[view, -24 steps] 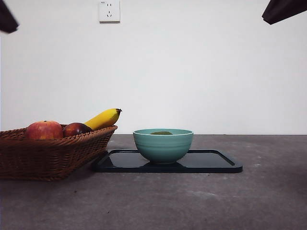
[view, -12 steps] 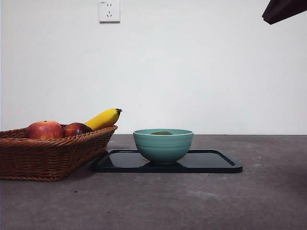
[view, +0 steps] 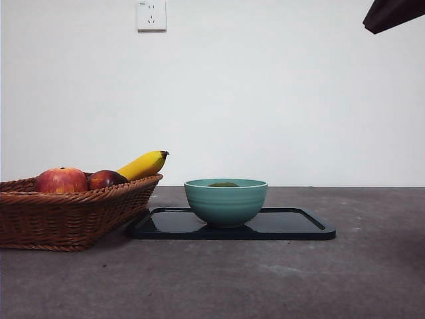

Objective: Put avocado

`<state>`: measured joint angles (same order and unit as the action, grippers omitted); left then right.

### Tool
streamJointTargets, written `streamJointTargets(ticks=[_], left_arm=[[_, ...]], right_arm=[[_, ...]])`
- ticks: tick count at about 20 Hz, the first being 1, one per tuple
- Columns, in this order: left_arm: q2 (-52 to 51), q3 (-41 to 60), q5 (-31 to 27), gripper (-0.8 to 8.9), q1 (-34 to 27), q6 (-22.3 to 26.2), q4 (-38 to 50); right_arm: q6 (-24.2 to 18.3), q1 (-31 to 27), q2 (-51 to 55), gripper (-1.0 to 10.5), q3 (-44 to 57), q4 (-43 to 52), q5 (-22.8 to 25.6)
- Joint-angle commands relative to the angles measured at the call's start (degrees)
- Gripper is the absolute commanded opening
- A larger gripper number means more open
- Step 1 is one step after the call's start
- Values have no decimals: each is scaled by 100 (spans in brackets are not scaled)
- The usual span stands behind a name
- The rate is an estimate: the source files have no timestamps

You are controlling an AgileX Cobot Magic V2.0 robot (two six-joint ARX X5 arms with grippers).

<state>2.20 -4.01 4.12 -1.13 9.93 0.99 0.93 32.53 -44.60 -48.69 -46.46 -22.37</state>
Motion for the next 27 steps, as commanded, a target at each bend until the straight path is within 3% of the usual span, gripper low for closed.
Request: streamJointTargets(ticks=[1, 4, 11, 27], left_arm=[[-155, 170, -31, 8, -15, -142, -26], [-203, 319, -31, 8, -15, -212, -31], [-203, 339, -28, 8, -15, -249, -1178], [-203, 337, -28, 8, -15, -356, -1172]], right_arm=[[52, 33, -24, 7, -28, 42, -15], [52, 33, -22, 7, -28, 42, -15], [52, 33, -24, 7, -28, 42, -15], [52, 33, -24, 7, -28, 61, -13]])
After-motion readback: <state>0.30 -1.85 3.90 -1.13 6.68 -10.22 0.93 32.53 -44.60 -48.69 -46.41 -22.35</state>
